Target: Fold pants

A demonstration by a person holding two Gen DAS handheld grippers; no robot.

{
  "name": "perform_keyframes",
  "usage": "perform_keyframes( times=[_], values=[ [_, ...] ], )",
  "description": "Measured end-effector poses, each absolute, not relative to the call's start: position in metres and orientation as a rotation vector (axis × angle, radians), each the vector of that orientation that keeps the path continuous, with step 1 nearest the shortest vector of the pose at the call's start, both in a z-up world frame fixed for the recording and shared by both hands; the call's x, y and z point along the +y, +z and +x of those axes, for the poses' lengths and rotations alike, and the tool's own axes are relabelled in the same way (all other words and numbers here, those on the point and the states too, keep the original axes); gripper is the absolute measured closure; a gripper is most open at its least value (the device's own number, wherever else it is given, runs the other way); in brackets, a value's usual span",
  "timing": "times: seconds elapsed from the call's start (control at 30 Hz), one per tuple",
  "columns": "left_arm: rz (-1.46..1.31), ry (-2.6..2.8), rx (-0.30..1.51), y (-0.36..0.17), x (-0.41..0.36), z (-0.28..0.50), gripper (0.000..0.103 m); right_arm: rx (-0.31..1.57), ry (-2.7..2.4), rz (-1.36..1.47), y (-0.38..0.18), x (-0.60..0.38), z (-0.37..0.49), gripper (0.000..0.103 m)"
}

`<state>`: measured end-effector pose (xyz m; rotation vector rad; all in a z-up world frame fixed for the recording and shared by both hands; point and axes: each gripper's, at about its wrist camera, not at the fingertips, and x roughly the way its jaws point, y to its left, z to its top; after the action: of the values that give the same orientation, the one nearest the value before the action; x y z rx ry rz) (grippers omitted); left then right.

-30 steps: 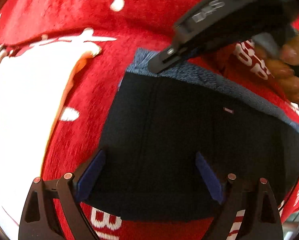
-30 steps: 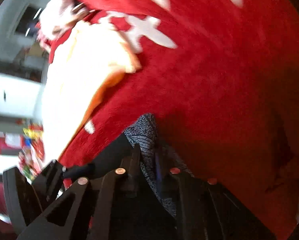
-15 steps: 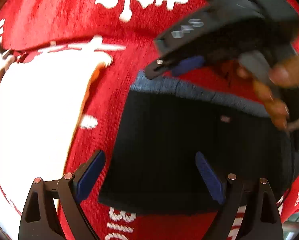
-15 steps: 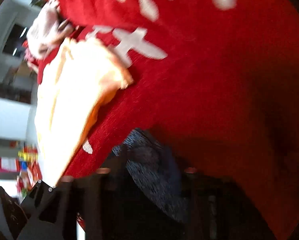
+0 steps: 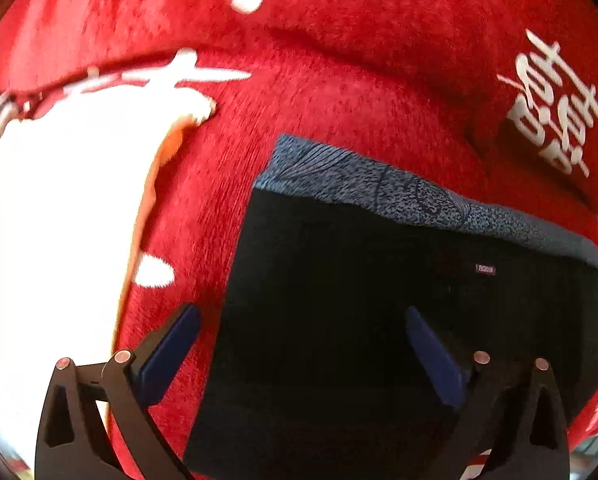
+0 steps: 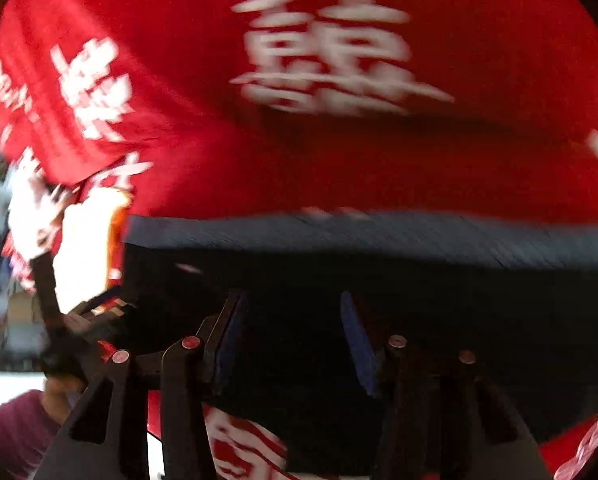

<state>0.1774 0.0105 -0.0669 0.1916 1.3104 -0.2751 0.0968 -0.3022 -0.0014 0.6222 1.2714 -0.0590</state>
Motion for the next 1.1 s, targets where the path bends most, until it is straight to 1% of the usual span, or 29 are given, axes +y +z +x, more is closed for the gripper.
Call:
perform_keyframes(
  times=[0.13,0.23,0.33,0.47,0.63,0.73,0.87,1.07,1.1],
  values=[
    [0.336,-0.269,1.294,-0.059,-0.016,0.170,0.001,1.280,-0.166,0.725,-0.020,-0.327,0.048,0.050],
    [0.380,-0.286,1.264,-0.043,-0.041,0.157,0.001,1.309,-0.280,0.810,-0.038,-0.350,0.004,0.049],
    [0.387,-0.342,1.237,-0.029,-0.073,0.141,0.001,1.218,-0.263,0.996,-0.037,-0.372,-0.036,0.049],
    [0.379,-0.415,1.272,-0.039,-0.116,0.126,0.001,1.143,-0.144,1.134,-0.036,-0.377,-0.064,0.046],
    [0.359,-0.482,1.394,-0.076,-0.154,0.109,0.001,1.131,-0.028,1.256,-0.051,-0.360,-0.066,0.045],
    [0.493,-0.481,1.329,-0.082,-0.164,0.093,0.001,1.125,0.010,1.304,-0.066,-0.335,-0.059,0.045],
    [0.472,-0.498,1.362,-0.077,-0.164,0.091,0.001,1.095,0.040,1.347,-0.074,-0.324,-0.055,0.045],
    [0.507,-0.499,1.350,-0.080,-0.168,0.093,0.001,1.048,0.052,1.419,-0.085,-0.330,-0.048,0.046],
    [0.504,-0.496,1.351,-0.080,-0.168,0.092,0.001,1.053,0.054,1.425,-0.085,-0.332,-0.047,0.062]
  ],
)
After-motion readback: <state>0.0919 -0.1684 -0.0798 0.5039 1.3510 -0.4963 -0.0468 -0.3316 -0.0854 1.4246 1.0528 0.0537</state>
